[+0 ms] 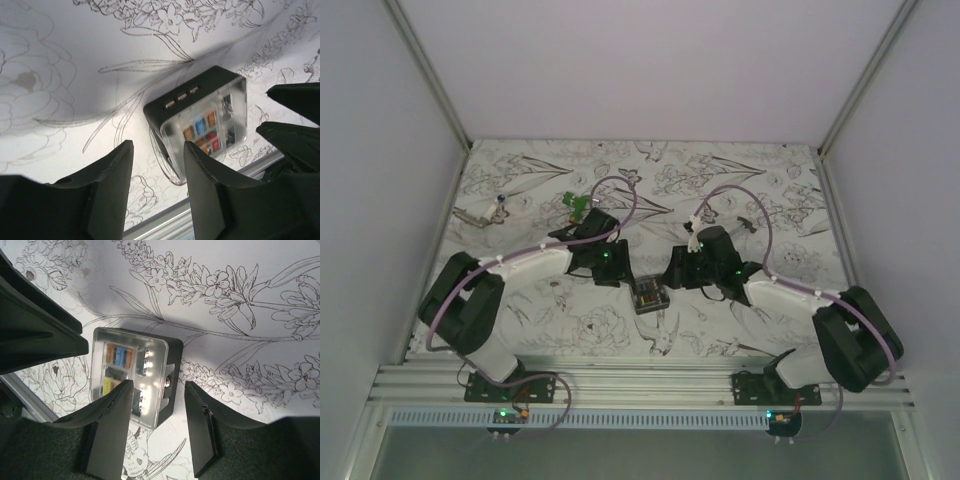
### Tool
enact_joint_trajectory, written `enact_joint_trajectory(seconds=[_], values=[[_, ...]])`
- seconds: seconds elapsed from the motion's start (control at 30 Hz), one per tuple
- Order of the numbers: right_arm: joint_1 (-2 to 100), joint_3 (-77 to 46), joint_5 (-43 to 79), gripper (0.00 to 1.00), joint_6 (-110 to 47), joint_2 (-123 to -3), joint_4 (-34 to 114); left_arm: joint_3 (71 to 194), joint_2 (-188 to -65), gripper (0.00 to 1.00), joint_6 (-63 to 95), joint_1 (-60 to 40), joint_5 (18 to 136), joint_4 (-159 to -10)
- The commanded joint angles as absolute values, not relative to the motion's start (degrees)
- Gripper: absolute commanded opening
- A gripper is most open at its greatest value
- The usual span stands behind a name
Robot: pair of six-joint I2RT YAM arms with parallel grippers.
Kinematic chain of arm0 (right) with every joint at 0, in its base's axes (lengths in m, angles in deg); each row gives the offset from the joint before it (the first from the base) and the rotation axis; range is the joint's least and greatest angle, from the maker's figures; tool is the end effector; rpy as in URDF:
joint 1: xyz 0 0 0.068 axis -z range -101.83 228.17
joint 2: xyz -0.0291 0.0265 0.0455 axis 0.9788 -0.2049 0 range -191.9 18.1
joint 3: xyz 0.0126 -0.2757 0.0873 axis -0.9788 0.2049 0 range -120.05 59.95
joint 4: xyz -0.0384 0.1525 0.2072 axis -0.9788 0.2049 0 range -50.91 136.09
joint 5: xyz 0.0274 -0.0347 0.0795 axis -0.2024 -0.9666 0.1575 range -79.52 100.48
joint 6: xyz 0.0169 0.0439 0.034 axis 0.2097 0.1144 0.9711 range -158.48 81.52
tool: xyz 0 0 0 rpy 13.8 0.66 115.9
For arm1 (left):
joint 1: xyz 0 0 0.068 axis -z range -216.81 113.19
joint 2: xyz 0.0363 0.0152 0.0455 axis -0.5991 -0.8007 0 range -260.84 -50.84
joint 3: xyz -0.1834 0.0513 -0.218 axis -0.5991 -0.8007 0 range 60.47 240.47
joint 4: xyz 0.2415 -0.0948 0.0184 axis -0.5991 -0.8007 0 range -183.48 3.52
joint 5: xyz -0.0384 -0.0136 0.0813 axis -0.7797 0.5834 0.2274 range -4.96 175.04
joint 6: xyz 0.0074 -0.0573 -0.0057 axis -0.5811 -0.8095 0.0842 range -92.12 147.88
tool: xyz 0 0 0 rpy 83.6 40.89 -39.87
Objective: Snap on the fuse box
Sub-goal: Close the fuse box cover on the fuse box base.
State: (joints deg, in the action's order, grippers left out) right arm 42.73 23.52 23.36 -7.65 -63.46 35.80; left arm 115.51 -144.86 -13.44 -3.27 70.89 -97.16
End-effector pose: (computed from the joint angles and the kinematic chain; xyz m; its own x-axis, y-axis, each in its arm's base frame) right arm 0.2214 0.1690 0.1849 -0.8257 0.0254 -0.5635 -0.3232 0.7974 0.5095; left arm 0.2785 -0.1967 0.2002 -0.9179 -0.1597 -0.3632 0.0820 0.8194 -0.5673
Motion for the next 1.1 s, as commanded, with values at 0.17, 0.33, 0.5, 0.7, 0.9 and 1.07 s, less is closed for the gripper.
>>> enact_joint_trajectory(seconds=[0.17, 0.33, 0.5, 0.7, 0.9, 1.07], values=[[41.81, 28.73, 26.34, 0.51, -6.96, -56.18, 39.36, 110.65, -138.42, 0.51, -16.29, 2.06, 71.66, -98.84], [41.36, 30.51, 28.04, 0.5, -5.41, -56.51, 36.51, 110.48, -139.21, 0.51, -18.1, 5.1, 72.91, -97.81], [41.06, 30.86, 30.42, 0.48, -3.98, -59.67, 32.28, 111.75, -142.26, 0.49, -18.27, 6.78, 73.13, -97.32], [40.84, 30.58, 30.59, 0.44, -3.79, -62.29, 32.64, 111.97, -145.75, 0.43, -18.0, 6.88, 73.98, -97.09], [40.83, 31.72, 29.93, 0.36, -3.76, -64.75, 36.43, 110.44, -148.41, 0.39, -18.09, 6.54, 74.58, -97.1], [40.85, 34.27, 28.49, 0.28, -2.59, -67.65, 37.1, 107.94, -148.21, 0.39, -18.27, 4.74, 74.45, -96.66]])
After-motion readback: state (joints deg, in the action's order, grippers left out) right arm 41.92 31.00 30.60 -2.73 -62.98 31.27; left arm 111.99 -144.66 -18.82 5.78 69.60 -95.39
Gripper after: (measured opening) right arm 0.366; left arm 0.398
